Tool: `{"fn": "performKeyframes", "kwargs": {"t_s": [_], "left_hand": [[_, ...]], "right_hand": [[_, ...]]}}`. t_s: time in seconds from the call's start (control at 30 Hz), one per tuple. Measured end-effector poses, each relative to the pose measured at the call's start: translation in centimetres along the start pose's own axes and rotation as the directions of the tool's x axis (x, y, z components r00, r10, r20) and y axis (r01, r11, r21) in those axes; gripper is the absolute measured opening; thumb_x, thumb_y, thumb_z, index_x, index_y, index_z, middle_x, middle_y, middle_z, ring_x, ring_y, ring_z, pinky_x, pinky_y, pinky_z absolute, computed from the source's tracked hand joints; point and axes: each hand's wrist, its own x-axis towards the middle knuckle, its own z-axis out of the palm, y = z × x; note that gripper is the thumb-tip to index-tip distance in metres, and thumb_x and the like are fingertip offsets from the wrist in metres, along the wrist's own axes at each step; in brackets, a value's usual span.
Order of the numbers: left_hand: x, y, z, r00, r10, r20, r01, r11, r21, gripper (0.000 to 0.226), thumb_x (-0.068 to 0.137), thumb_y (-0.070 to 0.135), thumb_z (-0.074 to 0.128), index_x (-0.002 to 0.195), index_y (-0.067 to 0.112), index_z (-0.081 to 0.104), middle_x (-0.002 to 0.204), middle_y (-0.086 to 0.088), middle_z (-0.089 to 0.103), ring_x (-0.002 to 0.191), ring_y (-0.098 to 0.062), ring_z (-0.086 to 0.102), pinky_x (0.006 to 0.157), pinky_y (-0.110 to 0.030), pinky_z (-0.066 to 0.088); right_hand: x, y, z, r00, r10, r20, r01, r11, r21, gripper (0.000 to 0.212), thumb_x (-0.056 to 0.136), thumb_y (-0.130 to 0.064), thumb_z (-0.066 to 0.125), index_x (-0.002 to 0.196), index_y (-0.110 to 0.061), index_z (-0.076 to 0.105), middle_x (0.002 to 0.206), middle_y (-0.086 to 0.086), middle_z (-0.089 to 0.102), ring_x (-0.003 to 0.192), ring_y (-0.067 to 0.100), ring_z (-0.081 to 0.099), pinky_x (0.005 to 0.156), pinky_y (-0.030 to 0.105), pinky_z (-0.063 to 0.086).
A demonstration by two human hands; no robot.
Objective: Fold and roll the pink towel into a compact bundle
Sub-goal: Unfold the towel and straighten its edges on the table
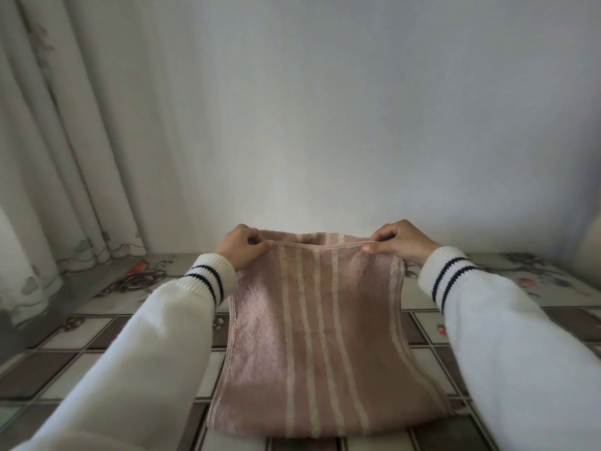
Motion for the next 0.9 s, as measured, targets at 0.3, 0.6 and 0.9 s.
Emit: {"fn": "performKeyframes", "kwargs": {"t_s": [0.3,0.6,0.9], "left_hand": [[-0.1,-0.1,0.6,0.999,0.011,0.034,-0.013,0.999,0.050,0.020,0.086,0.028,0.060,0.077,0.011,0.063,0.097,-0.004,0.048,0.087,-0.015,0.047,0.077,-0.022,0.034],[-0.3,0.0,1.1,0.998,0.014,0.069,-0.019,0.998,0.064,0.018,0.087,0.026,0.059,0.076,0.012,0.060,0.096,-0.002,0.046,0.086,-0.015,0.047,0.078,-0.022,0.034],[-0.3,-0.2,1.6,0.995,0.013,0.097,-0.020,0.997,0.071,0.021,0.087,0.025,0.059,0.069,0.016,0.055,0.096,-0.003,0.046,0.087,-0.015,0.046,0.079,-0.022,0.035]], "right_hand": [[-0.4,0.6,-0.1,0.974,0.087,0.208,-0.092,0.996,0.011,0.007,0.075,-0.015,0.074,0.069,-0.017,0.073,0.059,-0.010,0.068,0.063,0.001,0.060,0.072,0.014,0.046],[-0.5,1.5,1.6,1.000,0.010,-0.017,-0.011,1.000,-0.011,0.021,0.077,-0.010,0.072,0.098,-0.003,0.073,0.090,0.006,0.074,0.083,0.008,0.063,0.089,0.024,0.044],[-0.5,2.0,3.0,0.992,-0.043,-0.115,0.030,0.994,-0.106,0.025,0.080,-0.012,0.069,0.105,-0.005,0.071,0.110,0.011,0.071,0.099,0.011,0.063,0.091,0.017,0.040]]}}
